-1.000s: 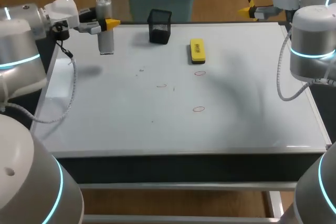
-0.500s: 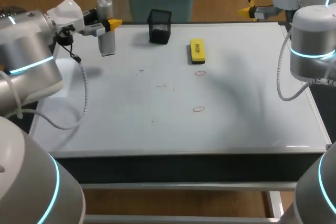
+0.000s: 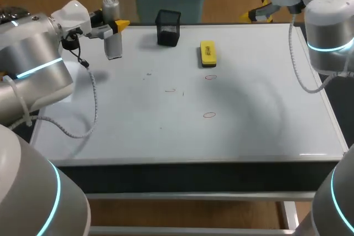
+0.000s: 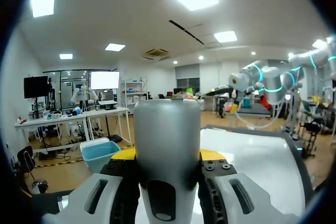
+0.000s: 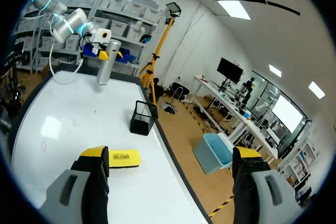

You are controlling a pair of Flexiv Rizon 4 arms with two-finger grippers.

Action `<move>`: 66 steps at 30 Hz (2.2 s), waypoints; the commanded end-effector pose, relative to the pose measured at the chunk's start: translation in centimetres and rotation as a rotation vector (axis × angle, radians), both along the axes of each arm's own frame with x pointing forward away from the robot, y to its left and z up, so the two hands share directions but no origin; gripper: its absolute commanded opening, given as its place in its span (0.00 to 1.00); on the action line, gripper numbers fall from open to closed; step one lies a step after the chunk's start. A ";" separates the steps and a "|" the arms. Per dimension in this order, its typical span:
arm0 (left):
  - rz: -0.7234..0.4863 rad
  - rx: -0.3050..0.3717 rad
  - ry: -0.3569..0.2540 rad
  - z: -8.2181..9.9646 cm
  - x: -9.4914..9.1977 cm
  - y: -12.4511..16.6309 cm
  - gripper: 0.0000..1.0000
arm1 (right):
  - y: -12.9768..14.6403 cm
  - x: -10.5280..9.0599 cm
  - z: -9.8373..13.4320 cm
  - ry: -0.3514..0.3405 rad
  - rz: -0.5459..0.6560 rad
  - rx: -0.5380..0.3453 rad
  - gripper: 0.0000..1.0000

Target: Pick up the inspection probe, press it on each red-marked spot on the whiteboard one by one, put down the probe, pick up the eraser, and wipe off all the red marks.

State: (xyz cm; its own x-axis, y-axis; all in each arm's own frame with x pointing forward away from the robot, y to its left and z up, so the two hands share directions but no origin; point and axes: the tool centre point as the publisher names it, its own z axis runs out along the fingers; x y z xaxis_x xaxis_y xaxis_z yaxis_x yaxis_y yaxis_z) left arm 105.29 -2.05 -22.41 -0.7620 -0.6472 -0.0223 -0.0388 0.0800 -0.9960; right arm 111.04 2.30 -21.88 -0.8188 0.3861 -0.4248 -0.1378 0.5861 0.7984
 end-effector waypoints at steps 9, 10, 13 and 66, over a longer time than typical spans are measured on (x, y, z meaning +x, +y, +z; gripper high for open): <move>0.012 -0.003 -0.005 0.0 -0.1 -0.1 0.00 | 2.4 -0.6 -1.5 -0.079 0.561 -0.559 1.00; 0.012 -0.003 -0.005 0.0 -0.1 -0.1 0.00 | 2.6 -0.8 -1.8 -0.075 0.594 -0.586 1.00; 0.012 -0.003 -0.005 0.0 -0.1 -0.1 0.00 | 3.0 -1.0 -3.2 -0.075 0.696 -0.676 1.00; 0.012 -0.003 -0.005 0.0 -0.1 -0.1 0.00 | 6.6 -1.9 -12.2 0.095 1.376 -1.121 1.00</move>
